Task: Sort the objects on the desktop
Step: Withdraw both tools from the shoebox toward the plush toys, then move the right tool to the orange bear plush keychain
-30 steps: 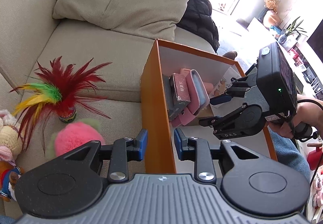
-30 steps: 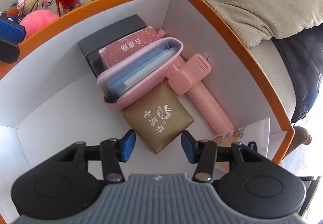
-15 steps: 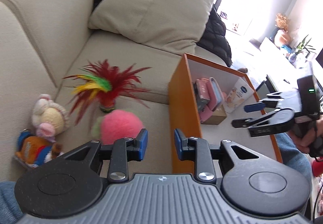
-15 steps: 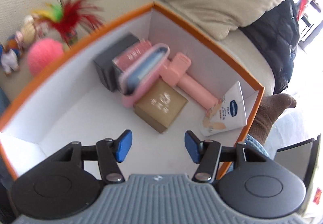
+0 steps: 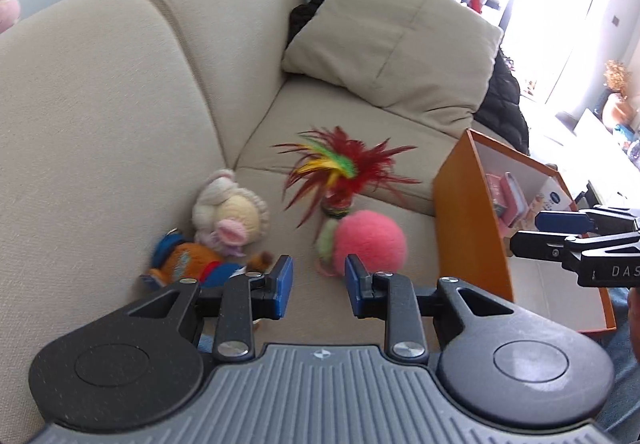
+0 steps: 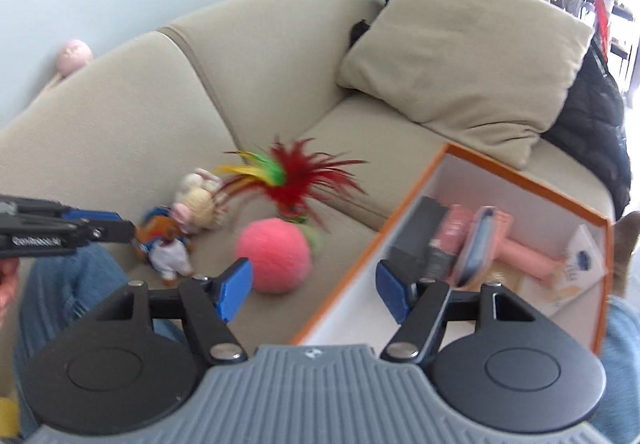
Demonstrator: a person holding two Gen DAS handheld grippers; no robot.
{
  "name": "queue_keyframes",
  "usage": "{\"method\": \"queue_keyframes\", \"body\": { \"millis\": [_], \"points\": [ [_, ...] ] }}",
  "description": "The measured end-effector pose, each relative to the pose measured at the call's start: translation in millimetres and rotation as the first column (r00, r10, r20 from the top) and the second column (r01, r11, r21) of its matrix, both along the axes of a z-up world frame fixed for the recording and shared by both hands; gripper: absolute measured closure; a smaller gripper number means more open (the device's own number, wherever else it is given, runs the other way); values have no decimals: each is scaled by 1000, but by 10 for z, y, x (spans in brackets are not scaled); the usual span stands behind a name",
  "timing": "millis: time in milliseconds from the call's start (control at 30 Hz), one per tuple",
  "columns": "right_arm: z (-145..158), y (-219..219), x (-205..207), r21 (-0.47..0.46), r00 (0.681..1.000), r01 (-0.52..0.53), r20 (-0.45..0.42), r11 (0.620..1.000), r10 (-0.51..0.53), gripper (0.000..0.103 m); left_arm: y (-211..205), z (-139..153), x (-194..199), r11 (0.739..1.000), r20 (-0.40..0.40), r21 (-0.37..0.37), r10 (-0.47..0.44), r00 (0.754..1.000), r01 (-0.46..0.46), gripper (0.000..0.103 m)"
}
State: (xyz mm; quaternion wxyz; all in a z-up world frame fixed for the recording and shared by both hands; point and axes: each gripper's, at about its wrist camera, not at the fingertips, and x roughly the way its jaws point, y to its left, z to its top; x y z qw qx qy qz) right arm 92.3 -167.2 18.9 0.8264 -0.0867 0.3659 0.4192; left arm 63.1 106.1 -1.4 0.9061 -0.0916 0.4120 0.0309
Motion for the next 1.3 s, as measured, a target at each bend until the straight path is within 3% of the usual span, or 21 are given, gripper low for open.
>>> {"method": "queue_keyframes", "body": {
  "millis": [167,533,667,833,933,1000,1100,1300],
  "points": [
    [-50,398,-191,22,1000,1,-23,1000,0,33,230,-28,-34,999,-31,13,31,999,-31,71],
    [-227,1174,-216,-69,998,-48,-37,996,45,34,696,-84,45,998,-74,46,49,996,-46,71],
    [-331,1343,-186,-114,997,-72,-45,991,67,37,779,-178,127,998,-109,58,11,994,-5,71],
    [-477,1529,-129,-148,992,-110,-74,983,100,40,845,-341,277,1000,-168,-6,-15,986,14,71],
    [-552,1618,-96,-147,988,-133,-100,980,119,43,924,-447,366,998,-230,-44,36,973,-47,71],
    [-589,1698,-100,-151,984,-160,-100,975,146,44,966,-505,400,995,-250,-52,71,966,-87,71],
    [-622,1842,-162,-157,970,-236,-99,959,222,44,993,-516,397,991,-242,-9,126,962,-133,71],
    [-594,2195,-440,-187,916,-397,-12,899,402,45,1068,-480,310,986,-243,33,165,956,-161,71]
  ]
}}
